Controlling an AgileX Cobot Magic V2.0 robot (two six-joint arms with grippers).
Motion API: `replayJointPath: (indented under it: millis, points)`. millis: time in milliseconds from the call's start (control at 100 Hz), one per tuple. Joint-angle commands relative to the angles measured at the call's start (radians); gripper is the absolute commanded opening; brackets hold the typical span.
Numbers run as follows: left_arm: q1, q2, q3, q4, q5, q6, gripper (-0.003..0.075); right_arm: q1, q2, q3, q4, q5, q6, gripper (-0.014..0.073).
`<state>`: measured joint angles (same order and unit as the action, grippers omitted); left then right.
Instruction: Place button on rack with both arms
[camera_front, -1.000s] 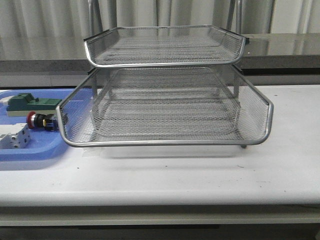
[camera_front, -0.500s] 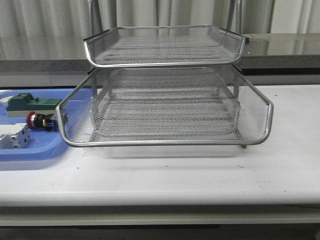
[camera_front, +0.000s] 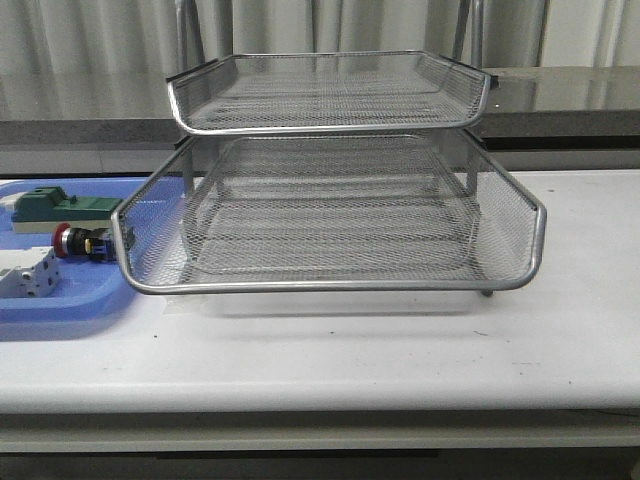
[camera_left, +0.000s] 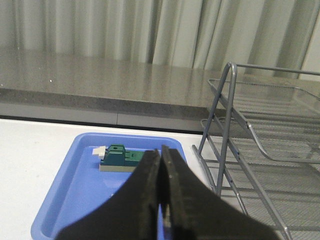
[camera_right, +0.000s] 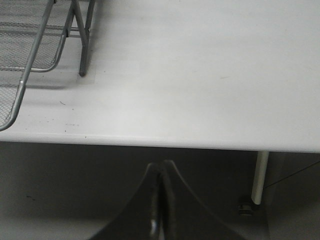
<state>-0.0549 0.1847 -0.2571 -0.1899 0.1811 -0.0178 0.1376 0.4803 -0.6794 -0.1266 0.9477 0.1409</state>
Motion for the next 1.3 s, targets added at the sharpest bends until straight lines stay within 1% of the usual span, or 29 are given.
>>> replayJointPath:
  millis: [0, 160, 280, 480, 640, 770, 990, 1060, 1100, 1150, 1180, 1200, 1210, 1250, 1290]
  points:
    - [-0.009, 0.126, -0.143, -0.018, 0.005, -0.002, -0.0020, 0.000, 0.004, -0.032, -0.017, -0.061, -0.002, -0.0068]
    - [-0.009, 0.377, -0.370, -0.006, 0.166, -0.002, -0.0020, 0.000, 0.004, -0.032, -0.017, -0.061, -0.002, -0.0068]
    - [-0.009, 0.566, -0.542, 0.038, 0.287, -0.002, -0.0020, 0.000, 0.004, -0.032, -0.017, -0.061, -0.002, -0.0068]
    - [-0.009, 0.872, -0.769, 0.058, 0.459, 0.001, -0.0020, 0.000, 0.004, -0.032, -0.017, -0.061, -0.002, -0.0068]
    - [-0.009, 1.073, -0.916, 0.060, 0.520, 0.056, -0.0020, 0.000, 0.004, -0.032, -0.017, -0.061, -0.002, -0.0068]
    - [-0.009, 1.193, -1.009, 0.064, 0.549, 0.089, -0.0020, 0.000, 0.004, -0.032, -0.017, -0.061, -0.002, -0.0068]
    - [-0.009, 1.312, -1.083, 0.062, 0.587, 0.174, -0.0013, 0.000, 0.004, -0.032, -0.017, -0.061, -0.002, -0.0068]
    - [-0.009, 1.322, -1.085, 0.060, 0.591, 0.195, 0.0041, 0.000, 0.004, -0.032, -0.017, -0.061, -0.002, -0.0068]
    - [-0.009, 1.323, -1.085, 0.060, 0.596, 0.211, 0.0103, 0.000, 0.004, -0.032, -0.017, -0.061, -0.002, -0.0068]
    - [-0.009, 1.323, -1.085, 0.060, 0.602, 0.229, 0.0200, 0.000, 0.004, -0.032, -0.017, -0.061, -0.002, -0.0068]
    - [-0.009, 1.323, -1.085, 0.060, 0.609, 0.246, 0.0283, 0.000, 0.004, -0.032, -0.017, -0.061, -0.002, -0.0068]
    - [-0.009, 1.323, -1.085, 0.060, 0.611, 0.261, 0.0318, 0.000, 0.004, -0.032, -0.017, -0.061, -0.002, -0.0068]
    - [-0.009, 1.323, -1.085, 0.060, 0.613, 0.266, 0.0352, 0.000, 0.004, -0.032, -0.017, -0.061, -0.002, -0.0068]
    - [-0.009, 1.323, -1.085, 0.060, 0.618, 0.285, 0.0447, 0.000, 0.004, -0.032, -0.017, -0.061, -0.002, -0.0068]
    - [-0.009, 1.323, -1.085, 0.060, 0.619, 0.285, 0.0509, 0.000, 0.004, -0.032, -0.017, -0.061, -0.002, -0.0068]
